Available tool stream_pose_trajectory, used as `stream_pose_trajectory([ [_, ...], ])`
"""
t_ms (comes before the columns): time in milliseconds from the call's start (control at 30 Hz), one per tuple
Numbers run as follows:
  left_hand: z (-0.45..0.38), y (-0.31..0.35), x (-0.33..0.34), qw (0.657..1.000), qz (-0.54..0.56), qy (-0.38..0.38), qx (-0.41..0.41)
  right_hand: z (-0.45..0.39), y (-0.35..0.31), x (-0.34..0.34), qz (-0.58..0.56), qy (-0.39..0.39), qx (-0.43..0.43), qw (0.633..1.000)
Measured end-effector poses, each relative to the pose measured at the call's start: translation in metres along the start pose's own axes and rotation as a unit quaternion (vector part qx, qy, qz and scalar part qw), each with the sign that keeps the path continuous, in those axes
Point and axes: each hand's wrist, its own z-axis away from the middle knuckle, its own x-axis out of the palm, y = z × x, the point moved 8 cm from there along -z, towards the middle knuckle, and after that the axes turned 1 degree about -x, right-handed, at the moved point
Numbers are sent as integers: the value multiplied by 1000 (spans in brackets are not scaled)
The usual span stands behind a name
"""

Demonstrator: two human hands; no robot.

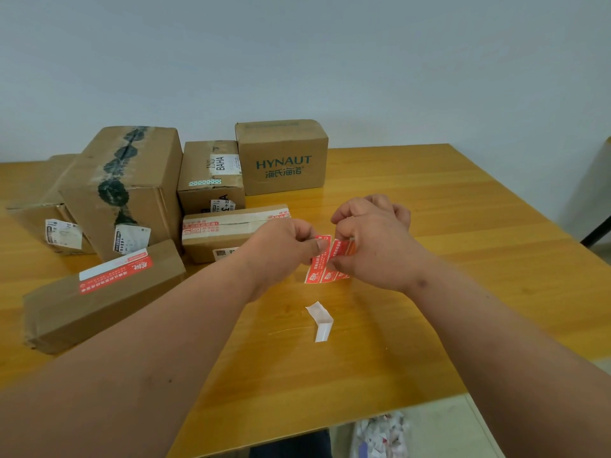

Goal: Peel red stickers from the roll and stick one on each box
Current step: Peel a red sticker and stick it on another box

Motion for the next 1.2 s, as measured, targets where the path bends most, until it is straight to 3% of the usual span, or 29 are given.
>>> stream_pose_trajectory([
  [133, 2, 1, -3, 999, 37, -13, 15, -3, 1, 3, -1, -14, 4, 1000],
  [500, 0, -4, -4, 1000, -7, 4, 14, -5, -2, 8, 5, -44, 7, 999],
  [900, -4, -17, -4, 999, 36, 10, -22, -2, -8, 7, 18, -15, -22, 999],
  [1200, 1, -5, -7, 999, 41, 19, 9, -10, -1, 4, -21, -61, 27, 998],
])
